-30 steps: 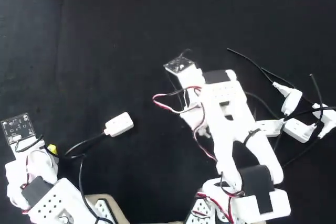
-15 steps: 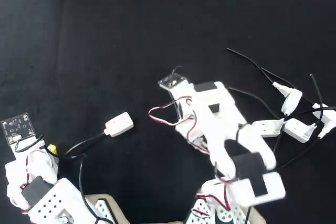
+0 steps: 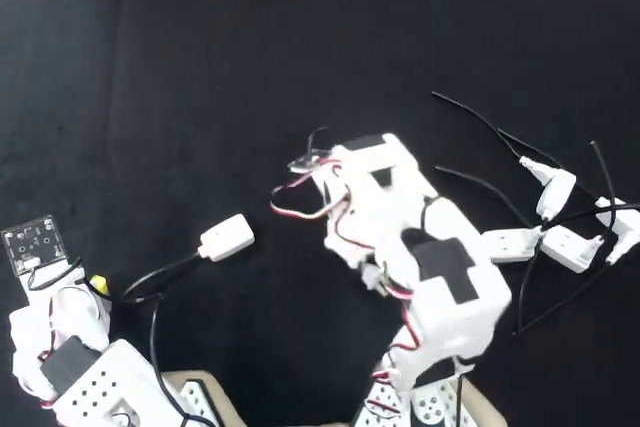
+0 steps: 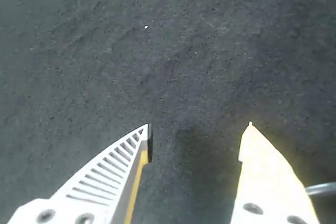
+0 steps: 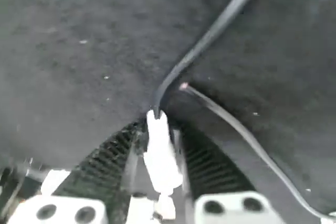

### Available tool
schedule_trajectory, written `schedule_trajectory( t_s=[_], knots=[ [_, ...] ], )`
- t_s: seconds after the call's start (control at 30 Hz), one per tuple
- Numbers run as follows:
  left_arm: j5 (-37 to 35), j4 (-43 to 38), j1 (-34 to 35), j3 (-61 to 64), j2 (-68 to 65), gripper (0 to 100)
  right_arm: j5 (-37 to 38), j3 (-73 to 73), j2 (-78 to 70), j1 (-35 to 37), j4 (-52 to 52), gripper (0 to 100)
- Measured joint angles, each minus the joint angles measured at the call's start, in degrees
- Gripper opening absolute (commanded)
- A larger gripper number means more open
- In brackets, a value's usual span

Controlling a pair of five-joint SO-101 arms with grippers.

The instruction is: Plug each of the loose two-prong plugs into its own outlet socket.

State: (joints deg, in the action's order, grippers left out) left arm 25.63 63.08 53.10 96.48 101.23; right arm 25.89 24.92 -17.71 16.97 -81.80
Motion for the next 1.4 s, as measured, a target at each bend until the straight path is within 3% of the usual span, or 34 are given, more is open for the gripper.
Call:
schedule_trajectory(
  t_s=[0.37, 0.63, 0.87, 1.13, 1.4],
  knots=[
    [0.0, 1.2, 0.0, 0.0, 0.4, 28, 2.7, -8.4, -10.3, 2.4, -7.3, 5.2],
    [0.0, 1.2, 0.0, 0.0, 0.4, 28, 2.8, -11.3, -13.2, 6.1, -13.2, 25.9],
    [0.0, 1.2, 0.0, 0.0, 0.4, 28, 2.8, -16.5, -19.2, 10.2, -17.1, 16.2],
    [0.0, 1.2, 0.0, 0.0, 0.4, 28, 0.5, -17.7, -21.7, 9.6, -17.1, 1.8],
    [0.0, 1.2, 0.0, 0.0, 0.4, 28, -1.7, -17.5, -24.0, 9.6, -17.1, 1.2]
  ],
)
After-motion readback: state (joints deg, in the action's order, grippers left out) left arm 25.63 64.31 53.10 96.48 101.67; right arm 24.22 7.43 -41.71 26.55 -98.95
